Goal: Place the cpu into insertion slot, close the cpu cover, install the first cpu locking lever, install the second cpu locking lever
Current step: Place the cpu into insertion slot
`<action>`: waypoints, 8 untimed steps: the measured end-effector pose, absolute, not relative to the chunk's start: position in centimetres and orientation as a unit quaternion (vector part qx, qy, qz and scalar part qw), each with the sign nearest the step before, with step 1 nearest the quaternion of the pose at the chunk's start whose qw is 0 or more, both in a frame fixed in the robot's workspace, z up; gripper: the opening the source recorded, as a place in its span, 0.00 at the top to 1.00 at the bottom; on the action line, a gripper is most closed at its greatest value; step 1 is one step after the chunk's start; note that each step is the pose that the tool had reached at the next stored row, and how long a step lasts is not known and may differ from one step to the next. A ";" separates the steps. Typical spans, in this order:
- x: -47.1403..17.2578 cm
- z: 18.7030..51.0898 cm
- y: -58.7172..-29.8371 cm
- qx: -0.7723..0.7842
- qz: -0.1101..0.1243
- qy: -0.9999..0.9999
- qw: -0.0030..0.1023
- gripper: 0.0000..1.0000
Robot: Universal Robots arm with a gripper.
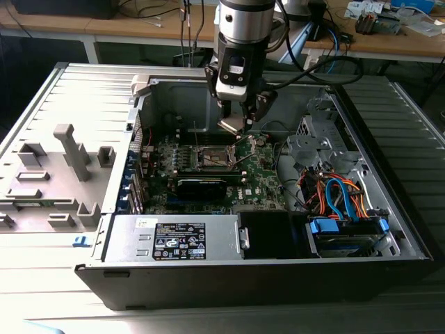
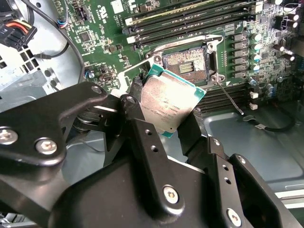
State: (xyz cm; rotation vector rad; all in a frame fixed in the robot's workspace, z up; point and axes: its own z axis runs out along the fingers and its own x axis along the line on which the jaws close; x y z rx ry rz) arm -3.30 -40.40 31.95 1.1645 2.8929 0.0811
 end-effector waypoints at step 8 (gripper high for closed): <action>-3.3 31.9 -40.4 0.383 0.026 0.923 0.011 0.45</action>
